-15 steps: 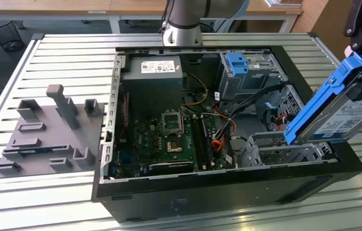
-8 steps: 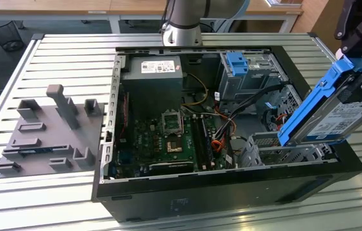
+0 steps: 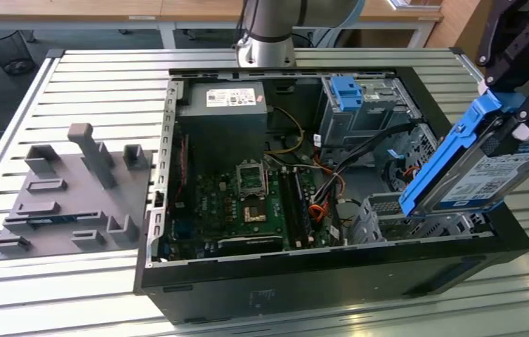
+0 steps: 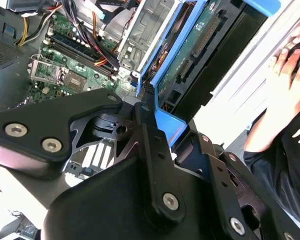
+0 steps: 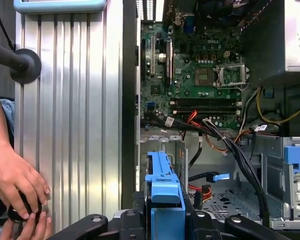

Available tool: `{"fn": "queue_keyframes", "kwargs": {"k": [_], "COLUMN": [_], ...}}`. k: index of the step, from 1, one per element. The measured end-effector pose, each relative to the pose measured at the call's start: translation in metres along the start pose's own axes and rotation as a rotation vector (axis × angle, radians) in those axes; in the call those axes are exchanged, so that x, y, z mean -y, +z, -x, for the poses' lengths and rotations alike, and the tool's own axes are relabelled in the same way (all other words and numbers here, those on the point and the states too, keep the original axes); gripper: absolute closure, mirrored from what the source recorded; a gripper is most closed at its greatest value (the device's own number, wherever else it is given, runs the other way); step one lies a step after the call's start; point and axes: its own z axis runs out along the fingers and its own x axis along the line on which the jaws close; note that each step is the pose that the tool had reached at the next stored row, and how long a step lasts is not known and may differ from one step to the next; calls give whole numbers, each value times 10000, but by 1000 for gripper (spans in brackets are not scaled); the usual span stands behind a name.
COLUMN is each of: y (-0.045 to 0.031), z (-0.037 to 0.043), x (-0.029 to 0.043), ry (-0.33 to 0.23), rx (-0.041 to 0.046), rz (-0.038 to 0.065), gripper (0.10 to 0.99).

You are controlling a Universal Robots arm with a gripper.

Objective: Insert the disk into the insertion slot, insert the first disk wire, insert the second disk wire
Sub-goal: 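Insert the disk into the insertion slot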

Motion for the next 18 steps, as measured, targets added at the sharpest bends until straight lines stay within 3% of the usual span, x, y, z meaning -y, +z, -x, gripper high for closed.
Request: {"fn": "queue_keyframes", "kwargs": {"k": [9,18], "y": [88,166], "z": [89,151], "x": [-82,-103], "ry": [0,0], "rx": [3,4], "rz": [-72,-104], "gripper": [722,722]}}
